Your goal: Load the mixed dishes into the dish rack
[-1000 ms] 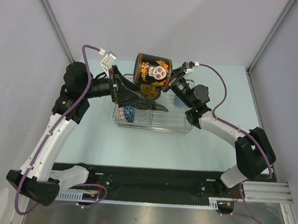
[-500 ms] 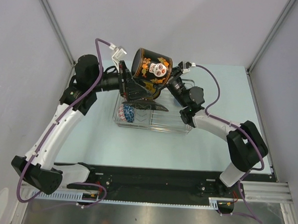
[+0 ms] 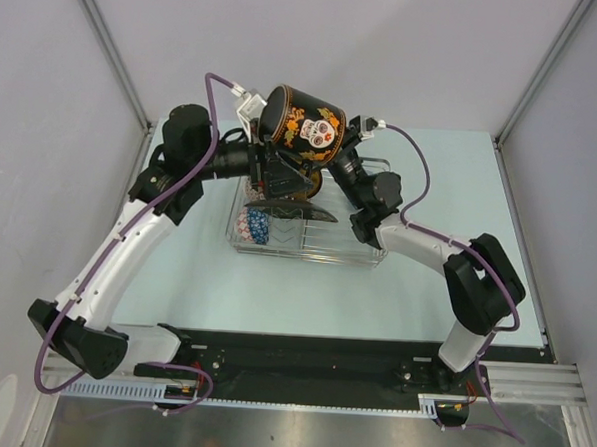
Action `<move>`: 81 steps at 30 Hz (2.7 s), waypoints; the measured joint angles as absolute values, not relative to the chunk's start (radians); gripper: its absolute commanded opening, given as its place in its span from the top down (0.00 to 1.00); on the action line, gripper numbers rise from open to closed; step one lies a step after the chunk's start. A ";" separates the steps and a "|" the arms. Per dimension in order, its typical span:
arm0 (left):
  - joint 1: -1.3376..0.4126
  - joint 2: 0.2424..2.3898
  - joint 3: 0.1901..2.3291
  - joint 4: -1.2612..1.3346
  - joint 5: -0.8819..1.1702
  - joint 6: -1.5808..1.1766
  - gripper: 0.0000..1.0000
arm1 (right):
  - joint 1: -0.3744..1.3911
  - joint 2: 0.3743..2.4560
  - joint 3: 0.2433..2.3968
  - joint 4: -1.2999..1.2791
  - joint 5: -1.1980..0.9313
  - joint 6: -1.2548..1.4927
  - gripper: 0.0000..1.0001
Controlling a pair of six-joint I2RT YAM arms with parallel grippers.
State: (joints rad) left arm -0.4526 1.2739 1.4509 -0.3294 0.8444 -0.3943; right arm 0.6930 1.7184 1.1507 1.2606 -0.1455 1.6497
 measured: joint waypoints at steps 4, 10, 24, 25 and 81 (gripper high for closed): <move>-0.456 1.281 1.483 -0.351 0.838 -0.392 0.14 | 0.702 1.730 1.160 1.283 -0.129 1.662 1.00; -0.460 1.283 1.497 -0.355 0.844 -0.403 0.48 | 0.715 1.746 1.174 1.323 -0.086 1.691 1.00; -0.461 1.275 1.497 -0.369 0.796 -0.425 0.94 | 0.719 1.768 1.181 1.332 -0.023 1.670 1.00; -0.461 1.274 1.497 -0.370 0.795 -0.424 1.00 | 0.719 1.768 1.181 1.332 -0.023 1.669 1.00; -0.332 1.283 1.615 -0.575 0.833 -0.312 1.00 | 0.636 1.520 0.970 1.091 -0.356 1.577 0.35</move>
